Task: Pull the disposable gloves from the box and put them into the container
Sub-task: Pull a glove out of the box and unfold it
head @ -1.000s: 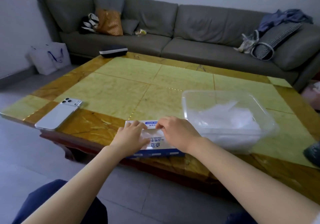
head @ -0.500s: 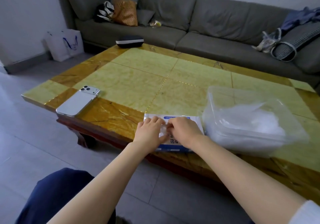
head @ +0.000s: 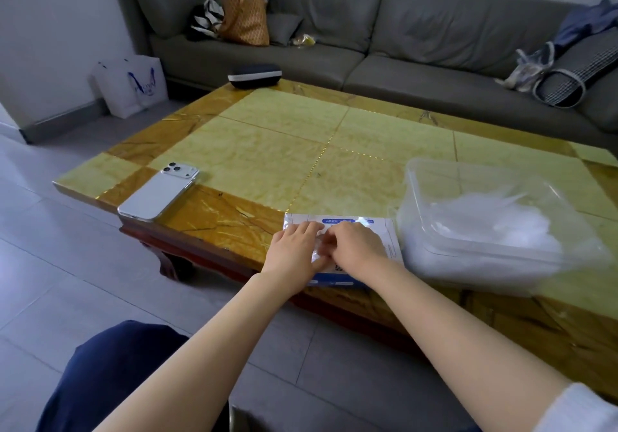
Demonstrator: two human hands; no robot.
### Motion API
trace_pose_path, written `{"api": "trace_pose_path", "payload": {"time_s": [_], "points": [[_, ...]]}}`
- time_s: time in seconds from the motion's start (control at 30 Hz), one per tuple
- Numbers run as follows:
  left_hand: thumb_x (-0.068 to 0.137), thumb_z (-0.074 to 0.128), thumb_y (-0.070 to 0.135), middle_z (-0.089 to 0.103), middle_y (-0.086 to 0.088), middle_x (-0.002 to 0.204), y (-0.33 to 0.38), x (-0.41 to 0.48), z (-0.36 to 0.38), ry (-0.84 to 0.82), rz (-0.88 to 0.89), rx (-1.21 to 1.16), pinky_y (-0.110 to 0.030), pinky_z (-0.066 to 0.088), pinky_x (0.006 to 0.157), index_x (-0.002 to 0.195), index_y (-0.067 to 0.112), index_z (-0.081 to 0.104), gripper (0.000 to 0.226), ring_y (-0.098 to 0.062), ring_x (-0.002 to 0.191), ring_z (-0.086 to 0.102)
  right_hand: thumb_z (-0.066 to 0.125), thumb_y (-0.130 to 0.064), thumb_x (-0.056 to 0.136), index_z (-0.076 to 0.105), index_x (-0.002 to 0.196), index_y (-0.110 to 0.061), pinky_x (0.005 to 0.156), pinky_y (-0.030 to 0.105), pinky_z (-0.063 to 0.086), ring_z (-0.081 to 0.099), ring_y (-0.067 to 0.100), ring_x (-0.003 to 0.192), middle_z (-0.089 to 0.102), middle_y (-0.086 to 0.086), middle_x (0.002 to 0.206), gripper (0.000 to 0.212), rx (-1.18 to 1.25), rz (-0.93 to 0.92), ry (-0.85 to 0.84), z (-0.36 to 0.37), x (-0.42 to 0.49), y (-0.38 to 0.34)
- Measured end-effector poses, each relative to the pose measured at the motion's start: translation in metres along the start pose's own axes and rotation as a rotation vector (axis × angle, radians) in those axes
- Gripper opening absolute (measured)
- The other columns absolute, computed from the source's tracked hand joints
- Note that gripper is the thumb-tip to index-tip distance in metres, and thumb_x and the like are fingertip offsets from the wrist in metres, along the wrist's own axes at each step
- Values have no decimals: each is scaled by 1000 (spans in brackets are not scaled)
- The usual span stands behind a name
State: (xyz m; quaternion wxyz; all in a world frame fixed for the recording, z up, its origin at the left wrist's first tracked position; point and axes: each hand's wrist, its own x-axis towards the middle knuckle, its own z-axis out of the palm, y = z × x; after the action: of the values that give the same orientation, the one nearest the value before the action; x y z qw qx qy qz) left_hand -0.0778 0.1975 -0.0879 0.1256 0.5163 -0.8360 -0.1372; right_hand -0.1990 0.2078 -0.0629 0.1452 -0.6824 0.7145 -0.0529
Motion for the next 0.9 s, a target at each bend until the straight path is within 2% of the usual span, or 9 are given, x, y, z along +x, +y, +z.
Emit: {"api": "trace_pose_path", "payload": {"time_s": [0.1, 0.3, 0.37, 0.47, 0.57, 0.6, 0.67, 0.77, 0.9], "points": [[94, 48, 43, 38, 7, 144, 0, -1, -1, -11, 3, 5, -28, 23, 105, 142, 23, 30, 55, -14, 134, 31, 51, -14, 91, 70, 95, -18, 67, 28, 42, 62, 24, 90, 67, 3, 95, 20, 14, 1, 48, 0, 0, -1], [90, 54, 47, 38, 6, 145, 0, 1, -1, -33, -27, -13, -31, 24, 107, 144, 23, 28, 64, -15, 134, 32, 52, -17, 96, 67, 93, -7, 70, 24, 40, 58, 20, 83, 67, 8, 100, 19, 209, 99, 259, -14, 3, 20], [90, 54, 48, 38, 6, 145, 1, 1, -1, -31, -34, -16, -32, 24, 107, 144, 24, 28, 65, -16, 133, 32, 51, -16, 97, 65, 92, -5, 73, 24, 41, 59, 21, 88, 66, 8, 102, 19, 240, 118, 322, -14, 3, 23], [89, 54, 49, 38, 6, 146, 2, 2, -1, -44, -36, -12, -32, 23, 108, 144, 23, 27, 66, -16, 134, 31, 48, -11, 97, 64, 93, -3, 81, 32, 49, 62, 24, 96, 66, 9, 104, 19, 338, 173, 393, -8, 5, 26], [89, 56, 48, 36, 5, 147, 2, 2, -2, -52, -37, -5, -32, 22, 109, 145, 23, 25, 69, -16, 136, 30, 44, -7, 97, 61, 91, -4, 79, 43, 55, 62, 24, 85, 64, 8, 94, 18, 521, 171, 447, -10, 5, 35], [89, 56, 47, 36, 5, 147, 2, 1, -2, -56, -39, -4, -33, 22, 109, 145, 23, 25, 69, -17, 136, 30, 44, -8, 97, 60, 90, -5, 78, 43, 55, 60, 21, 82, 62, 5, 89, 18, 520, 123, 440, -11, 3, 37], [89, 56, 47, 36, 5, 146, 2, 2, -3, -61, -35, -2, -33, 22, 109, 146, 23, 23, 70, -17, 135, 30, 48, -17, 97, 58, 101, -9, 81, 40, 53, 57, 16, 85, 58, -1, 96, 13, 416, 7, 391, -9, -5, 39], [90, 55, 45, 34, 4, 147, 5, 1, -5, -67, -21, 20, -34, 22, 108, 146, 28, 23, 66, -19, 135, 30, 58, -27, 93, 50, 119, -14, 81, 36, 50, 59, 18, 95, 59, -1, 112, 31, 301, -31, 255, -1, -13, 39], [92, 52, 43, 31, 3, 148, 9, 1, -6, -106, -9, 66, -36, 22, 108, 142, 30, 31, 55, -21, 135, 28, 66, -16, 86, 54, 108, -14, 74, 29, 48, 61, 20, 90, 65, 4, 99, 25, 352, 29, 268, 2, -15, 37]]}}
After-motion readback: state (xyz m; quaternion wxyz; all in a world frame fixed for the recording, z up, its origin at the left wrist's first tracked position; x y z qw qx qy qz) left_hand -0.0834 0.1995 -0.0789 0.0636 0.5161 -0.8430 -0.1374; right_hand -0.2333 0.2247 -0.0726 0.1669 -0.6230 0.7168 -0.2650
